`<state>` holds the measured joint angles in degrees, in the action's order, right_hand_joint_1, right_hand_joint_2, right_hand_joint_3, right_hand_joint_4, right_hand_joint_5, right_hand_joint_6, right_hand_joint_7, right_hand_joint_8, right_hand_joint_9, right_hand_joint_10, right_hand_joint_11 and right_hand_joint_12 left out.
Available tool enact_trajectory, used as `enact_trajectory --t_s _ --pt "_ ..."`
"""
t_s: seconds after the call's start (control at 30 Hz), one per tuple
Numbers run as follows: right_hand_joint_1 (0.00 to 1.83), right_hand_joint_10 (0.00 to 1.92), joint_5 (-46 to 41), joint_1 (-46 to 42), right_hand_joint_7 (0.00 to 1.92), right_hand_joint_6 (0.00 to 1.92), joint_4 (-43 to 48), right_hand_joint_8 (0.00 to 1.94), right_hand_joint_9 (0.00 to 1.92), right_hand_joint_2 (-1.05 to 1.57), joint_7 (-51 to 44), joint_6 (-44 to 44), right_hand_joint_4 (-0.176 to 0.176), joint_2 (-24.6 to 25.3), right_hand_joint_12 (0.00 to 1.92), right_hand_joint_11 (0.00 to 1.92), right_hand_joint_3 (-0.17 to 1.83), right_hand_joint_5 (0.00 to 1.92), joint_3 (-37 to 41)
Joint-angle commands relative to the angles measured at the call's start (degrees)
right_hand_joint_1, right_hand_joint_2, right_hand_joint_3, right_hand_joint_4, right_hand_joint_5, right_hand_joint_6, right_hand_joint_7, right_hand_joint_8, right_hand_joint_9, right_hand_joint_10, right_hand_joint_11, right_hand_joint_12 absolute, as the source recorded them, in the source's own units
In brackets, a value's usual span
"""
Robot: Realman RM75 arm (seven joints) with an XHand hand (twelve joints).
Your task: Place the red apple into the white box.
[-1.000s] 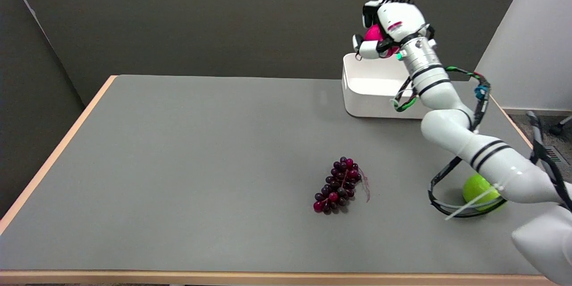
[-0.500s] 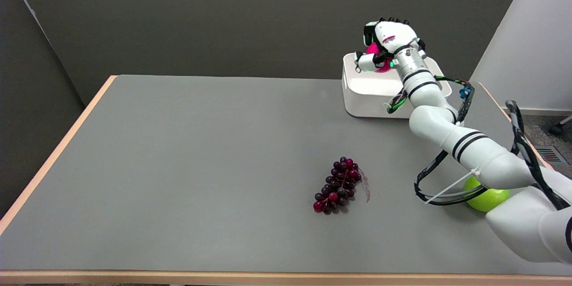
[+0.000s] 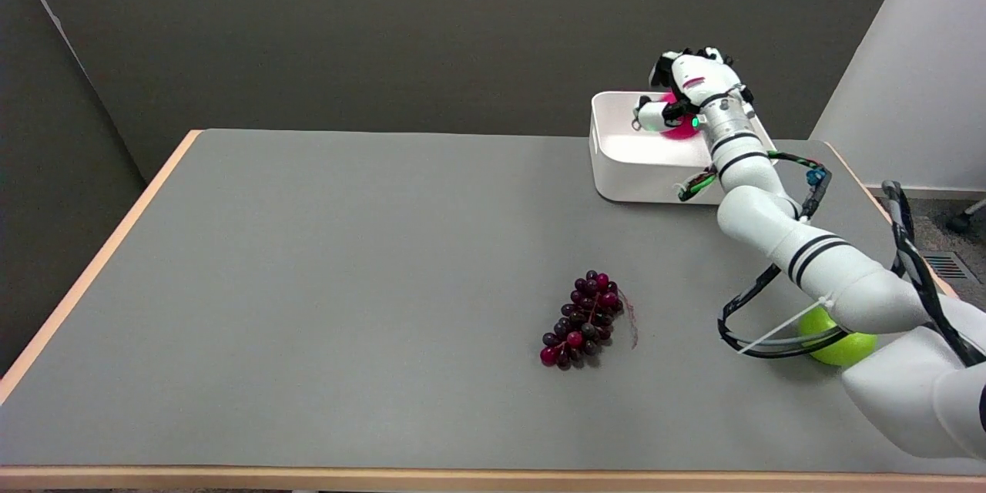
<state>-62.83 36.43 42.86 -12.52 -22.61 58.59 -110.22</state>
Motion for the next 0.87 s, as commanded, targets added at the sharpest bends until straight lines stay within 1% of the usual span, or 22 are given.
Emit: enact_trajectory --t_s 0.03,0.13,0.27,0.37,0.43,0.5,0.57,0.6,0.63,0.73,0.83,0.87 --pt "0.35 0.67 -6.14 -8.12 0.26 0.61 13.68 0.34 0.21 0.76 -1.57 -2.29 0.047 -3.39 1.24 0.08 1.04 0.25 3.91" --pt "0.3 0.63 -6.14 -8.78 0.22 0.51 15.69 0.3 0.17 0.73 -1.57 -2.66 0.056 -3.67 1.16 0.07 1.05 0.24 3.91" --pt "0.25 0.58 -6.14 -10.07 0.17 0.48 19.0 0.27 0.1 0.68 -1.49 -3.96 0.077 -3.79 1.06 0.02 1.03 0.21 3.91" --pt "0.24 0.49 -6.11 -12.4 0.1 0.41 25.1 0.23 0.03 0.7 -1.29 -6.47 0.091 -4.49 0.93 0.0 0.93 0.19 3.91" --pt "0.24 0.46 -5.04 -14.57 0.07 0.4 31.02 0.23 0.01 0.69 -0.23 -8.86 0.094 -5.56 0.9 0.0 0.92 0.17 4.07" --pt "0.24 0.4 -4.6 -16.98 0.08 0.44 37.35 0.18 0.03 0.63 0.76 -11.84 0.095 -5.93 0.93 0.0 0.99 0.14 3.26" --pt "0.21 0.47 -3.21 -19.76 0.08 0.4 42.53 0.22 0.03 0.68 1.14 -13.49 0.093 -5.96 0.95 0.0 0.93 0.16 3.04" --pt "0.2 0.55 -2.42 -21.61 0.14 0.41 45.59 0.25 0.08 0.68 1.14 -14.43 0.088 -5.88 1.01 0.03 0.95 0.17 3.03" --pt "0.18 0.64 -1.71 -23.32 0.24 0.44 48.03 0.3 0.16 0.67 1.14 -15.1 0.079 -5.81 1.11 0.07 1.0 0.19 3.03" --pt "0.18 0.71 1.0 -28.96 0.3 0.47 54.16 0.35 0.23 0.67 0.67 -16.4 0.073 -5.32 1.19 0.12 1.0 0.22 2.86" --pt "0.19 0.75 3.73 -32.26 0.35 0.5 57.33 0.4 0.28 0.68 0.67 -18.85 0.07 -4.74 1.24 0.16 0.99 0.25 1.25" --pt "0.19 0.77 4.96 -33.3 0.36 0.51 58.03 0.41 0.29 0.68 0.67 -20.93 0.07 -4.58 1.25 0.17 0.99 0.26 -0.46"
